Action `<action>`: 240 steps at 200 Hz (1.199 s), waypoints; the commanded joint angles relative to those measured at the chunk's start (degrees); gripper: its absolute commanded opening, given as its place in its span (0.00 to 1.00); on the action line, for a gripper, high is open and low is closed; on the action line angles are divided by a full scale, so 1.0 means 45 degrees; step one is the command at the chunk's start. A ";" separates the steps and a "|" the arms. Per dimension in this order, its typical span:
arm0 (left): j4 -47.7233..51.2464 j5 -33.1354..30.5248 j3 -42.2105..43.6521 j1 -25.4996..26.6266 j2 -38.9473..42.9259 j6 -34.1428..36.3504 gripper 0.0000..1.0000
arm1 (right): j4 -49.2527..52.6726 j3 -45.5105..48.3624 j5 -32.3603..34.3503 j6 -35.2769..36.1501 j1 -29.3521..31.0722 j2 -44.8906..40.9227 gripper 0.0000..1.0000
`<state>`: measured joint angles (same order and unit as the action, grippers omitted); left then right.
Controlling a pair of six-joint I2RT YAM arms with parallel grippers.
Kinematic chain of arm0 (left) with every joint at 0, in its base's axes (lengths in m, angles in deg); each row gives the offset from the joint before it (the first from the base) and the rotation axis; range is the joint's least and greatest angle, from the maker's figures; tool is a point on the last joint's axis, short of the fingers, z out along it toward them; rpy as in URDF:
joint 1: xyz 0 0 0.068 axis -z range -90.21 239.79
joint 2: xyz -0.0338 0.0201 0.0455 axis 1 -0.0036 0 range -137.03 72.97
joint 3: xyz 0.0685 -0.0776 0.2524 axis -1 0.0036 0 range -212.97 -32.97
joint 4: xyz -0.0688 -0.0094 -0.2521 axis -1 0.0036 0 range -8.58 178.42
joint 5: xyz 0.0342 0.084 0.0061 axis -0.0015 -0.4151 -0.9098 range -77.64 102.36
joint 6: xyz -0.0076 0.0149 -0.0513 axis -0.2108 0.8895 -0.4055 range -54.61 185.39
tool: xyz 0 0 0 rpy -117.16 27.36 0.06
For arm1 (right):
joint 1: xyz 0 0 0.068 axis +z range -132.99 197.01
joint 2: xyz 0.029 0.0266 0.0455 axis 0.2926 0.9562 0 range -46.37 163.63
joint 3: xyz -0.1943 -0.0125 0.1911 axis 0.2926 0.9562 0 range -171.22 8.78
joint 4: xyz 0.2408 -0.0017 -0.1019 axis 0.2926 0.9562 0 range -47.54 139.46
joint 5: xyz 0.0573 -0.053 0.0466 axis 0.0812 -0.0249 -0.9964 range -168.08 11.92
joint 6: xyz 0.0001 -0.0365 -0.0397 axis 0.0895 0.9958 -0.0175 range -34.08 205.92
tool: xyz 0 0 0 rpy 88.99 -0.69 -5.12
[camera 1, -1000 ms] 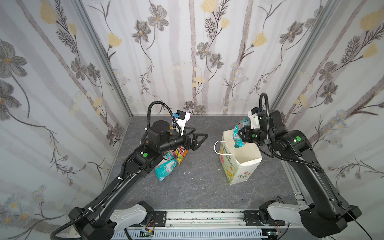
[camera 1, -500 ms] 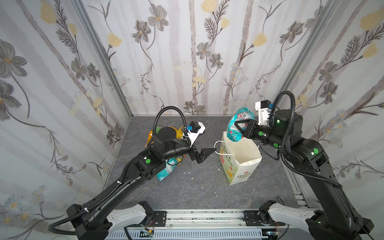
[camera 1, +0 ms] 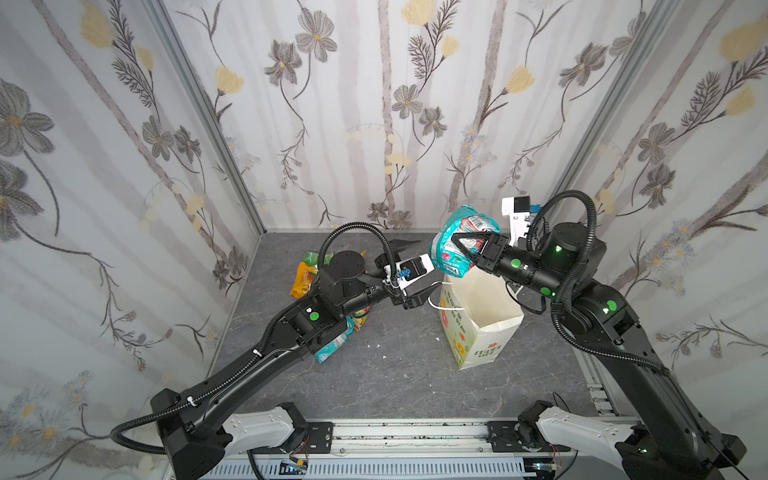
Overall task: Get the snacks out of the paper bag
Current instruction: 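Grasp the teal packet with the left gripper while the right gripper opens and withdraws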
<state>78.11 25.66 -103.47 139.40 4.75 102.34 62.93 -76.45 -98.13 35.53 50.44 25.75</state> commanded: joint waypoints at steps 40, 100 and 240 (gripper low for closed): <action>-0.1586 -0.1674 -0.0330 0.0485 -0.0522 0.2344 0.80 | -0.2486 0.0472 -0.0858 -0.1124 0.0255 0.0234 0.00; -0.1160 -0.1880 -0.0456 0.0500 -0.0366 0.2783 0.43 | -0.1996 0.0445 -0.1185 -0.1029 0.0286 0.0575 0.07; -0.1023 -0.2773 -0.0602 0.0425 0.0214 0.0719 0.00 | -0.1657 -0.0962 0.0296 0.0756 0.0253 -0.0194 0.94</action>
<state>76.14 15.38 -104.98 141.56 4.72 110.82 58.29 -80.12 -100.04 35.81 51.69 26.45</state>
